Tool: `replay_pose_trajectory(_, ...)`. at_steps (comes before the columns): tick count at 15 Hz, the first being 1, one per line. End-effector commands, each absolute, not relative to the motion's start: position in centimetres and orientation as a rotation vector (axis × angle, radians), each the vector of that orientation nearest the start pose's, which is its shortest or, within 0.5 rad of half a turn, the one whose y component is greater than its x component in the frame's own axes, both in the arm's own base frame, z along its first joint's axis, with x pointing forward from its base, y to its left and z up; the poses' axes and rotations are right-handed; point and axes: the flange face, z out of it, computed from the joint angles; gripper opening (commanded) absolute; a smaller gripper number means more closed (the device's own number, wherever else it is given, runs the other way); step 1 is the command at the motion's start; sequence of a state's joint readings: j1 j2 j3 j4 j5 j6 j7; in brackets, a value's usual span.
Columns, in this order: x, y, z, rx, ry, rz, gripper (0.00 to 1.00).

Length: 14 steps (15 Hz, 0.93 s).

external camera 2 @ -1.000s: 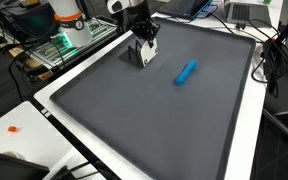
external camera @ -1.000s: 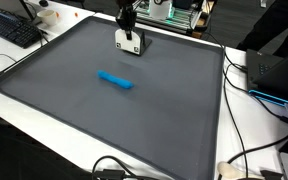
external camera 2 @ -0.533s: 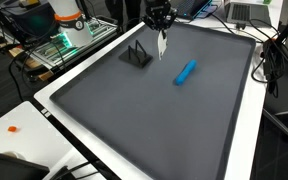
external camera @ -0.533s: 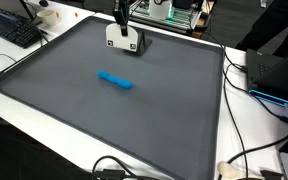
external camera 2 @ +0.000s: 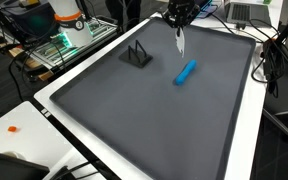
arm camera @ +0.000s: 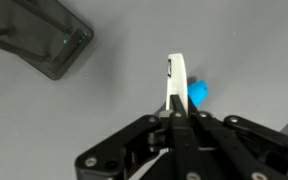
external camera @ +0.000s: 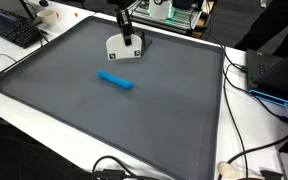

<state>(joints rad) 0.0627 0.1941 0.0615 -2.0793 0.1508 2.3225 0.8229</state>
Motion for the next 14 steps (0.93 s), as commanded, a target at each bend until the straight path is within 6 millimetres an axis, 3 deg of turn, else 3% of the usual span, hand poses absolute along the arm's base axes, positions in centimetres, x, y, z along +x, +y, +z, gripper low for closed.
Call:
replay_pose_trajectory(1,60.6,8.3,32.2,-2.924,0.932,0.08,0.01)
replay_pose_trajectory(9,64.1,9.6,31.1,-3.15,0.332,0.147,0.01)
replay_pose_trajectory(14,64.8,10.7,30.7,-3.179,0.182,0.204,0.01)
